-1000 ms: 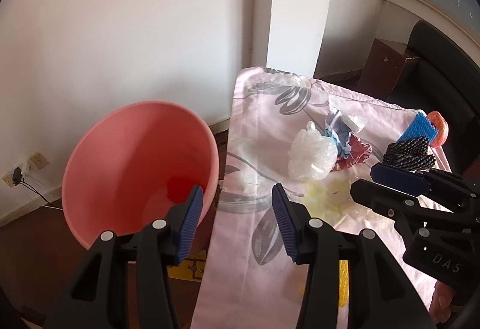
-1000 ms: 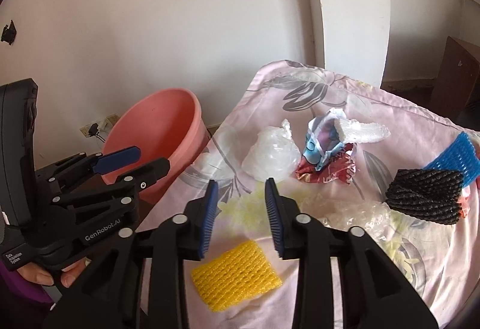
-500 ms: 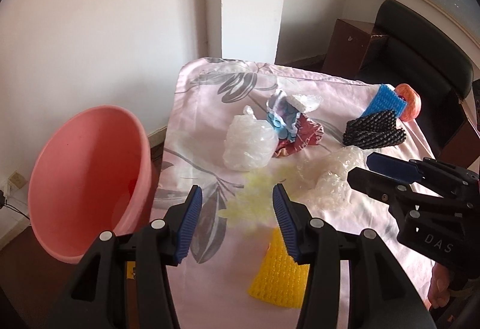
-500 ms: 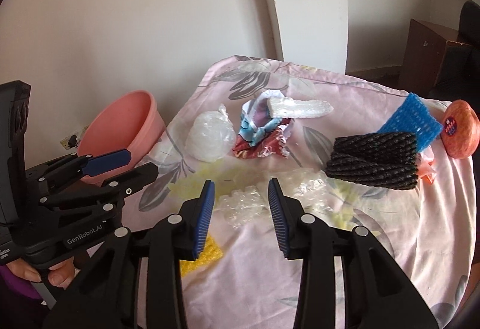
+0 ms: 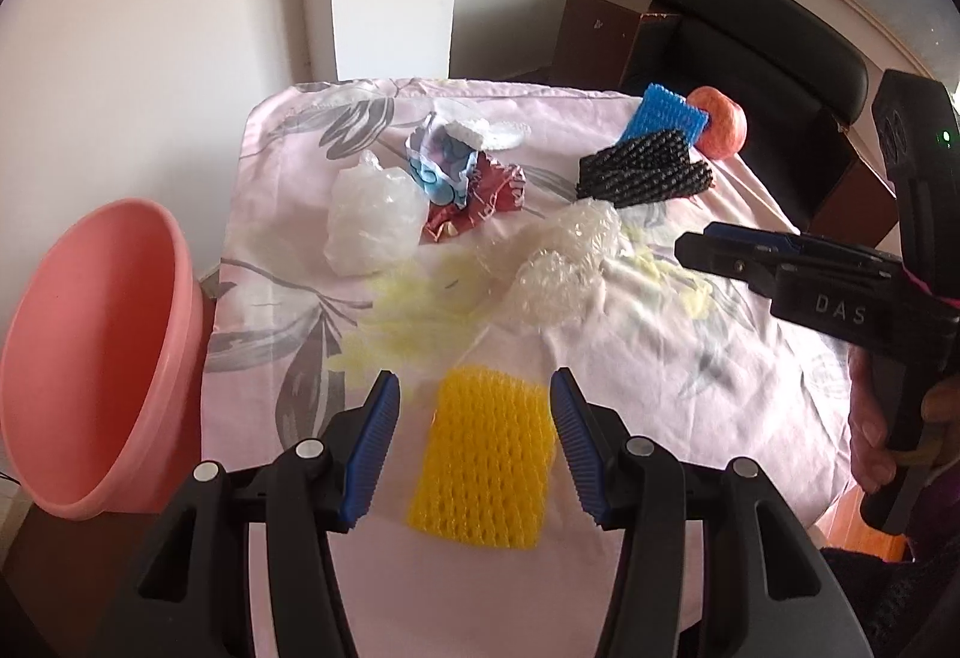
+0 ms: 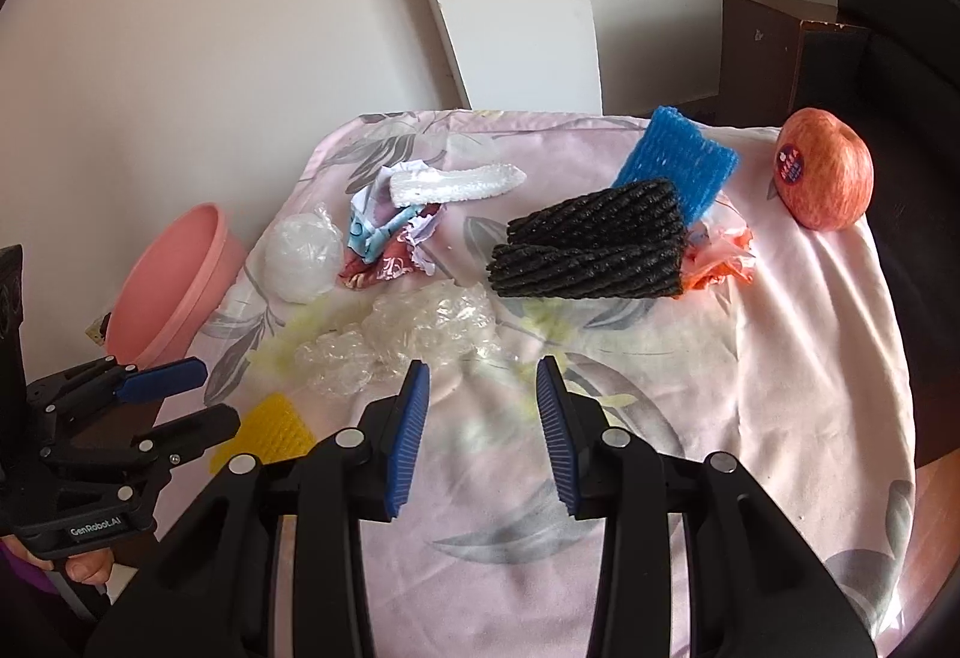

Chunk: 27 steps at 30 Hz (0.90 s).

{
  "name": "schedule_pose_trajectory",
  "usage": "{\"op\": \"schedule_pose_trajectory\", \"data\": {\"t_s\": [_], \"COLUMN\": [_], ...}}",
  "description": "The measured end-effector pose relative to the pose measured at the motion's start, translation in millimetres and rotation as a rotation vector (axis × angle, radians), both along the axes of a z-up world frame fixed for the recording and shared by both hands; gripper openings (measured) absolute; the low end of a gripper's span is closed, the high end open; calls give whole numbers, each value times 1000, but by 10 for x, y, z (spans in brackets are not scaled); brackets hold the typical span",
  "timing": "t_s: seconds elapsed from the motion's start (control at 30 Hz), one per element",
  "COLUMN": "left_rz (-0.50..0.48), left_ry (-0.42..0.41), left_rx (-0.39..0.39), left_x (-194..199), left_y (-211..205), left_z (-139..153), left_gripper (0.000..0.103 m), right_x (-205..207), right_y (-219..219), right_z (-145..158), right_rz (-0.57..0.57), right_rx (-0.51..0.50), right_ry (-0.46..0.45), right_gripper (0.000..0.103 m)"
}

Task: Collect trash
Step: 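Move both open grippers back over the table, then grasp the yellow foam net with the left gripper while the right grasps the bubble wrap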

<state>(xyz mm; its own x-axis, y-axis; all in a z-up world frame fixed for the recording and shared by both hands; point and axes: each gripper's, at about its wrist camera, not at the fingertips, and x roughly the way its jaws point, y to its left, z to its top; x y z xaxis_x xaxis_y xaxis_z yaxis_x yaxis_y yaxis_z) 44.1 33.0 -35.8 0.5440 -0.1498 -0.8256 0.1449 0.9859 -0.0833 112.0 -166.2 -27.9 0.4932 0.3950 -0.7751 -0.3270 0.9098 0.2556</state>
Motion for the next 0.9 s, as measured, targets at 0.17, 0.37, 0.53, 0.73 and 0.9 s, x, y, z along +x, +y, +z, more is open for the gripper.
{"op": "schedule_pose_trajectory", "data": {"t_s": [0.17, 0.37, 0.53, 0.73, 0.9], "left_rz": [-16, -28, -22, -9, 18], "left_ry": [77, 129, 117, 104, 71], "left_rx": [-16, -11, -4, -12, -23], "left_x": [-60, -81, -112, -140, -163], "left_y": [30, -12, -23, 31, 120], "left_z": [-188, -351, -355, -333, -262], "left_gripper": [51, 51, 51, 31, 10], "right_x": [-32, -63, -101, -135, -136], "right_y": [16, 74, 178, 291, 370], "right_z": [-31, -48, -75, -70, -71], "right_rz": [5, 19, 44, 69, 76], "right_rx": [9, 12, 5, -4, 1], "right_ry": [11, 21, 32, 33, 47], "right_gripper": [38, 38, 38, 38, 38]}}
